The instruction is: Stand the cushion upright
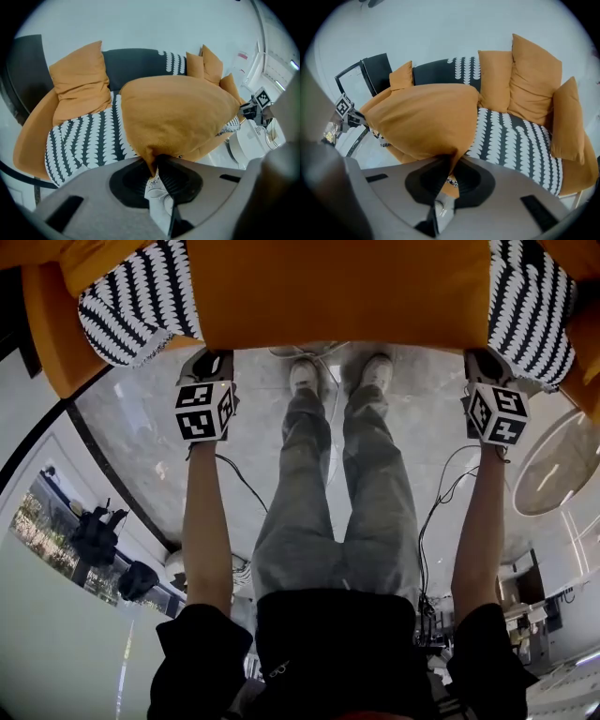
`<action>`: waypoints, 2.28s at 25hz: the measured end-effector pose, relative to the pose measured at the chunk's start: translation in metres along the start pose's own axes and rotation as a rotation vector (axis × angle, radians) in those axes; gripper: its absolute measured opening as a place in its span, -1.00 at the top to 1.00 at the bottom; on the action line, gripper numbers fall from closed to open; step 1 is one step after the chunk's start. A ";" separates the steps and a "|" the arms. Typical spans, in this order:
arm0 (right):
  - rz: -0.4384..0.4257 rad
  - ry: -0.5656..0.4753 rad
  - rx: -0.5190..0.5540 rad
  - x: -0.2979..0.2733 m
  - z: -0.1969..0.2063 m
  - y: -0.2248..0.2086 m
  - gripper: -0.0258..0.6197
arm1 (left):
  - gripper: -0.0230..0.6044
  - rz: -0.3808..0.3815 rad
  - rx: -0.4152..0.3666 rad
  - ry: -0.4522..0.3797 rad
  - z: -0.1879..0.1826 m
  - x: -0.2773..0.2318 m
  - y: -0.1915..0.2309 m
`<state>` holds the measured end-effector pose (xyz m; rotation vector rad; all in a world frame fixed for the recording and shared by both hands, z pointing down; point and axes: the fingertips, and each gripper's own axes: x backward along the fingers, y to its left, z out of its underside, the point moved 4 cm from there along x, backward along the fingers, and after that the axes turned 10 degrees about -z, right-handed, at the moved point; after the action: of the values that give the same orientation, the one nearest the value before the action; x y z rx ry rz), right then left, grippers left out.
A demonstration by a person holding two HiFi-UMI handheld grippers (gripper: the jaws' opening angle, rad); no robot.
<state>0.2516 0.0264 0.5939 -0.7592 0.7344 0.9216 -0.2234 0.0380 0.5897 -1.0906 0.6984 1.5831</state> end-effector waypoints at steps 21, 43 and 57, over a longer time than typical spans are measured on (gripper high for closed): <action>-0.010 -0.264 0.068 0.027 -0.164 -0.012 0.83 | 0.77 0.003 0.121 -0.284 -0.153 0.039 0.061; 0.015 -0.500 -0.045 -0.016 -0.316 -0.081 0.83 | 0.76 -0.039 0.120 -0.401 -0.322 0.009 0.098; 0.168 -0.662 -0.193 -0.010 -0.388 -0.114 0.39 | 0.59 -0.109 0.309 -0.543 -0.393 0.026 0.135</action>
<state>0.2624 -0.3415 0.4252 -0.5110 0.1264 1.3191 -0.2367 -0.3276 0.3910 -0.4324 0.4808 1.5211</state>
